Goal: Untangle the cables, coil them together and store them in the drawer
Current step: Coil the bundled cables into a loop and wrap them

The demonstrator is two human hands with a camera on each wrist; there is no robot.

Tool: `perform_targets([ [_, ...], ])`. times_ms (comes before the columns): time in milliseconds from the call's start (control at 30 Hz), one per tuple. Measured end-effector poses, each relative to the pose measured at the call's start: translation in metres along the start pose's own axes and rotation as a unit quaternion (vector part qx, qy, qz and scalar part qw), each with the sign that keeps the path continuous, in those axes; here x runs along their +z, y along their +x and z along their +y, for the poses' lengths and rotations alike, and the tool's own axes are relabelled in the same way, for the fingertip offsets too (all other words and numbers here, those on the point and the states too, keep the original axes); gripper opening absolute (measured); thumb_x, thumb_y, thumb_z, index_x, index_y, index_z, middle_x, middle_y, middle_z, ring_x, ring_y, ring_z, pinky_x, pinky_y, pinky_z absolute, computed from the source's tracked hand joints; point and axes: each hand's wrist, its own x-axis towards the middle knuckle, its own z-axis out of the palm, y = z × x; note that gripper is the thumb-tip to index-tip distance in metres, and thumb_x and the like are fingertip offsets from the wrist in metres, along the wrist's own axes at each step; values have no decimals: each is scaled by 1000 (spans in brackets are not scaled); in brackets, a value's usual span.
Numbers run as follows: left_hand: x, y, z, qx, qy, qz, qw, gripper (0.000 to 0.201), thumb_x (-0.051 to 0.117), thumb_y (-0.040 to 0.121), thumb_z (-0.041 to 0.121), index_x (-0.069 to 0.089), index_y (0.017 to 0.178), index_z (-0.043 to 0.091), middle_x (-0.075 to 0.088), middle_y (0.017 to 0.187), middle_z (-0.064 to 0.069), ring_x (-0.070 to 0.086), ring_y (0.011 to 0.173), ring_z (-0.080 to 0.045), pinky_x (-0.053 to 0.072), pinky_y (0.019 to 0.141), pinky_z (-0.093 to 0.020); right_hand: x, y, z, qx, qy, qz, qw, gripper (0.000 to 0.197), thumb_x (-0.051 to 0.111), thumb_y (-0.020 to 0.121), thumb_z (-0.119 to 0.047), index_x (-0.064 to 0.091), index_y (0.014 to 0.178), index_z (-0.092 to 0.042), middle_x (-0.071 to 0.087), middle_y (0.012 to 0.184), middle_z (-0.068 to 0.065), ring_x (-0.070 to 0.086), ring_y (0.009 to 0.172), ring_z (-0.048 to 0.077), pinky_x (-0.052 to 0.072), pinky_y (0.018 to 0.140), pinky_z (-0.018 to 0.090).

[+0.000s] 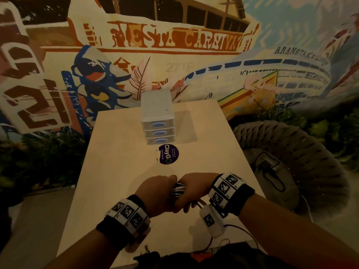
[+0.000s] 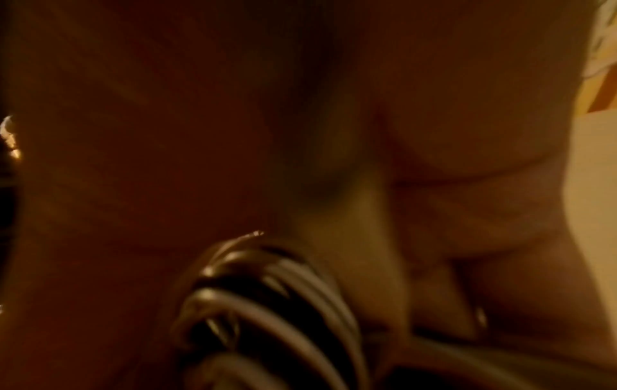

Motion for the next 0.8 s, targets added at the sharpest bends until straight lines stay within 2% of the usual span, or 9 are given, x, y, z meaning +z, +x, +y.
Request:
perform_targets([
  [100,0,1,8,4,31,-2,1000,39,67,88,33,55,123,18,68,105,-1,65,92,-22,44,71,-27,-1,-3,-4,20,-6,-9,1000,22,83,81,-31,77,94,-14,76,77,-7,75,77,8,61,86,35],
  [200,0,2,14,2,45,-10,999,33,67,89,30,60,119,19,70,101,0,68,90,-23,49,72,-29,2,-1,-8,46,-63,14,997,10,82,82,-26,75,79,-19,71,63,-11,67,56,0,57,67,25],
  [267,1,1,13,1,40,-17,999,33,68,88,29,60,118,21,70,101,1,68,92,-23,53,74,-32,4,1,-9,53,-85,26,995,14,78,85,-21,73,72,-20,69,61,-9,63,53,3,54,60,22],
  [367,2,-4,11,1,33,0,999,32,64,89,30,56,118,20,67,103,0,66,92,-23,52,74,-32,10,4,-9,53,-112,52,991,29,73,87,-20,64,59,-22,60,45,-10,58,50,8,49,52,21],
  [433,4,-5,8,5,20,26,999,32,62,89,33,53,118,21,63,106,1,61,88,-20,45,69,-28,9,2,-10,41,-102,67,992,26,71,86,-18,64,61,-19,61,52,-6,57,53,12,50,55,23],
  [500,3,-6,2,11,-9,60,998,42,67,86,40,51,121,24,55,111,5,54,85,-15,45,69,-26,3,-2,-10,21,-87,72,993,19,69,86,-18,66,67,-16,61,58,-4,57,53,11,50,56,23],
  [633,-3,-12,-20,38,-134,134,981,90,84,70,54,36,144,36,47,132,14,62,105,-10,54,84,-24,-13,-10,-1,-8,-23,83,996,7,69,83,-19,71,80,-13,63,58,-3,58,54,12,54,64,28],
  [700,-5,-15,-31,42,-191,173,965,104,84,64,66,25,149,45,47,130,21,61,106,-4,56,85,-22,-20,-13,4,-27,26,111,993,5,71,82,-17,72,81,-12,65,60,-2,60,56,13,55,66,30],
  [800,-5,-17,-41,17,-287,181,940,111,77,57,82,20,148,55,50,124,30,58,104,5,56,83,-20,-26,-20,5,-95,111,144,979,21,71,79,-19,75,92,-3,70,77,8,61,63,18,53,65,29],
])
